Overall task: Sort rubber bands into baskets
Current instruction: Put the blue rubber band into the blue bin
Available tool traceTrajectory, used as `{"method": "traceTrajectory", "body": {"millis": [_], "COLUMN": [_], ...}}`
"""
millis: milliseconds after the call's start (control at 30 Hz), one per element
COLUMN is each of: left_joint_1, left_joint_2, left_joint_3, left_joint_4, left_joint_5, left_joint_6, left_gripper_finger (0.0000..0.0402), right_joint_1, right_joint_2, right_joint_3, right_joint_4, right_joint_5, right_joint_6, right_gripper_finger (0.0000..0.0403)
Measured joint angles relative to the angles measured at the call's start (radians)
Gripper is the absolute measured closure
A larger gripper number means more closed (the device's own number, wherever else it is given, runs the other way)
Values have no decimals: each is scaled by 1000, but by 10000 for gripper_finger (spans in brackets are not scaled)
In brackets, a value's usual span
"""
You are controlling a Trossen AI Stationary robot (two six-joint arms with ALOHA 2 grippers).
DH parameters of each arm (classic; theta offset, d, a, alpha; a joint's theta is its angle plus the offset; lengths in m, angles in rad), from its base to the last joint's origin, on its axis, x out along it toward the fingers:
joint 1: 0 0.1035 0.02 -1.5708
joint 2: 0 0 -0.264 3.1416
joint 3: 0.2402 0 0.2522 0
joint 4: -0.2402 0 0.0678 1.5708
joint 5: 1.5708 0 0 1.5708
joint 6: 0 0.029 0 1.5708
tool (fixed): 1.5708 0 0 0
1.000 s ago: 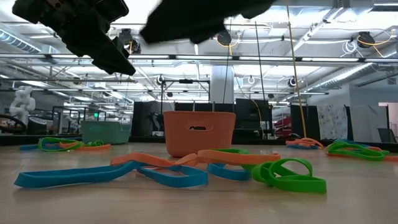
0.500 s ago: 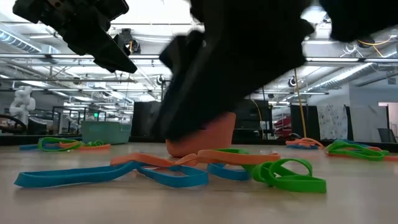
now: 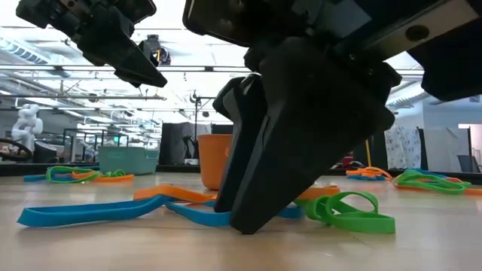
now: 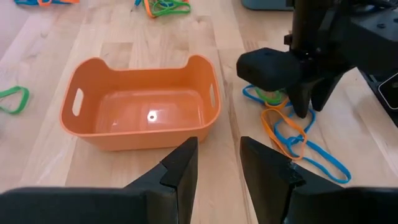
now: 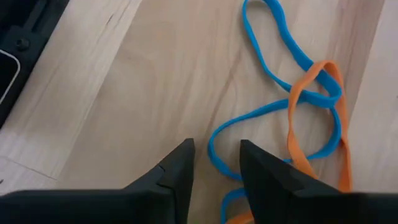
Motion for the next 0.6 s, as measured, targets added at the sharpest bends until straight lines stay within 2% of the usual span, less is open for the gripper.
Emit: {"method": "traceTrajectory", "body": {"millis": [233, 400, 600], "left_joint_1": [0, 0, 0], "left_joint_2": [0, 0, 0], "left_joint_3": [0, 0, 0], "left_joint_4": [20, 21, 22], "left_joint_5": [0, 0, 0], "left_joint_6": [0, 0, 0], "left_gripper_finger": [274, 274, 274], "right_joint_1": [2, 3, 0], "right_joint_2": [-4, -25, -75], "right_joint_3": [0, -5, -4], "right_joint_4": [-10, -16, -5], "right_joint_5": [-52, -89, -295], "right_joint_6": [1, 31, 88], "right_gripper_finger": [392, 399, 402]}}
